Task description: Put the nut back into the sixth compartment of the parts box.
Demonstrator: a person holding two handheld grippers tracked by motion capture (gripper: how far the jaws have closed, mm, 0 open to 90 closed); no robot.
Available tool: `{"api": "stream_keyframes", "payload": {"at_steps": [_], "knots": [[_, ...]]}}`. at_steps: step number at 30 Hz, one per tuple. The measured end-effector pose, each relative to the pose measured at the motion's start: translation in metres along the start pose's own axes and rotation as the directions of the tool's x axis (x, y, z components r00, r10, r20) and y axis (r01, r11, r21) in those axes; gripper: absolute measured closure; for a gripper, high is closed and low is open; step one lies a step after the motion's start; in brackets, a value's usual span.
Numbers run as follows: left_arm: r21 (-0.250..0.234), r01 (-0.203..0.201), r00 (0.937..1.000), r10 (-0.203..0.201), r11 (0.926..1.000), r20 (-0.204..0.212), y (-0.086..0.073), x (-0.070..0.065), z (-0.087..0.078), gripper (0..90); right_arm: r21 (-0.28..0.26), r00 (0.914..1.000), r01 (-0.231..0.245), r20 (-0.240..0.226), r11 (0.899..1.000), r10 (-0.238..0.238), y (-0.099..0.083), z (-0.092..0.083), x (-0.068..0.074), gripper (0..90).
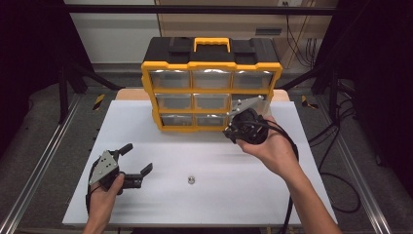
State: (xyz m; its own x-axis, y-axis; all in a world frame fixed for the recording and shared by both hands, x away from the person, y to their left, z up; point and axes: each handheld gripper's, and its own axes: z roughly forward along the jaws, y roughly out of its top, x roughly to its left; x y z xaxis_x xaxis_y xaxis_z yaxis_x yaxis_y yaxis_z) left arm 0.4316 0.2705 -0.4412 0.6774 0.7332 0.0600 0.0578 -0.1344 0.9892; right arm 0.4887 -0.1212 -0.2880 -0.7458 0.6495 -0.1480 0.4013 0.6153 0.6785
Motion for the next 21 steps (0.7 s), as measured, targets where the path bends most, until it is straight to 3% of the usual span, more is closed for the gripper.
{"api": "stream_keyframes", "payload": {"at_steps": [13,21], "knots": [[-0.009,0.008,1.0,-0.008,0.9999,0.005,0.001,0.001,0.0,0.9,0.038,0.9977,0.009,0.066,0.999,-0.011,0.025,-0.017,-0.017,70.1],[-0.01,0.01,0.9999,-0.01,0.9999,0.003,0.001,0.001,-0.001,0.9,0.046,0.9956,-0.011,0.094,0.999,0.007,0.033,-0.025,-0.032,70.2]]}}
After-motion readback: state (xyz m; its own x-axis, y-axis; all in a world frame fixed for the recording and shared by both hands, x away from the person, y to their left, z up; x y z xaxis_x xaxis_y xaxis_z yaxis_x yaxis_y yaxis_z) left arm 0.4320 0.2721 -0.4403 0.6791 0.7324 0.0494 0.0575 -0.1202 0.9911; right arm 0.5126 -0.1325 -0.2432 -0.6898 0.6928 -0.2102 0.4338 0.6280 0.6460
